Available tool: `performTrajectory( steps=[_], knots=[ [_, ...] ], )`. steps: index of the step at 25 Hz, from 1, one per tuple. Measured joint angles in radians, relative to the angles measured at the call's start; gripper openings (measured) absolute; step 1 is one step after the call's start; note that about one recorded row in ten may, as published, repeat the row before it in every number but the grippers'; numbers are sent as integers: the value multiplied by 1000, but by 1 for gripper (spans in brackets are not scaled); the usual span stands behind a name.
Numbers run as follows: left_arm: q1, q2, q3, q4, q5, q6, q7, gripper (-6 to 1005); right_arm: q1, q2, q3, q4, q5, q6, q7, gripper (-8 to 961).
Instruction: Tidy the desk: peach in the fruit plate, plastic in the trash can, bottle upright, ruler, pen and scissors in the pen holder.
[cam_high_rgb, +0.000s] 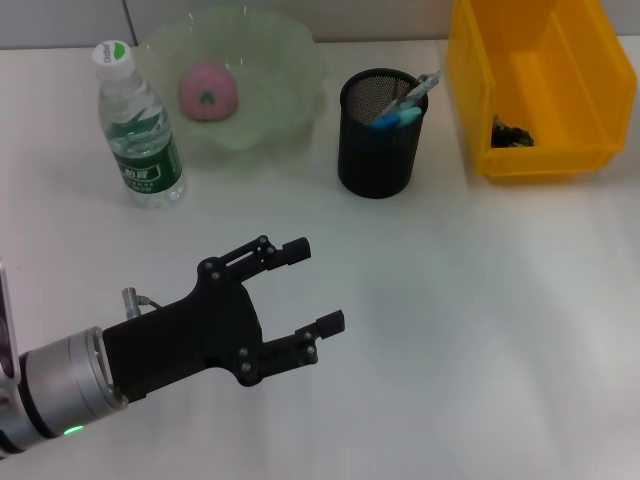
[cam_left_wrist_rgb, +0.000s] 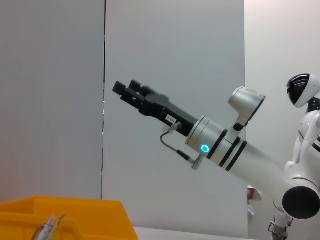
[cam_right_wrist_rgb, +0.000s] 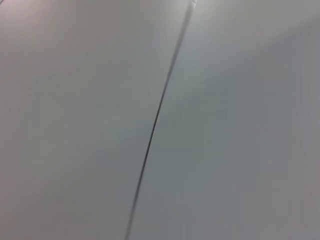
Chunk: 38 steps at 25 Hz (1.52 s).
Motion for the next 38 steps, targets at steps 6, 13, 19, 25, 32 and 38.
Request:
performTrajectory(
  steps=[6,13,19,25,32,38],
  knots=[
    [-3,-1,0,0,-3,0,0,777,-7,-1,-9,-58,-95,89,335,779],
    [-20,5,0,22,-3,0,-35,777,-62,-5,-2,-206,-375,190,763,783],
    [-30,5,0,29,1,1,-40,778,-110,-23,14,-300,-751,140,1042,786],
    [-31,8,2,40,5,-10,-65,778,-126,-42,186,-297,-1103,2,1168,789],
    [-32,9,7,92,13,-42,-167,778,-198,-33,360,-332,-1366,-123,1164,793],
    [-38,11,46,151,16,-67,-282,778,-176,-54,418,-323,-1561,-133,1175,809]
  ],
)
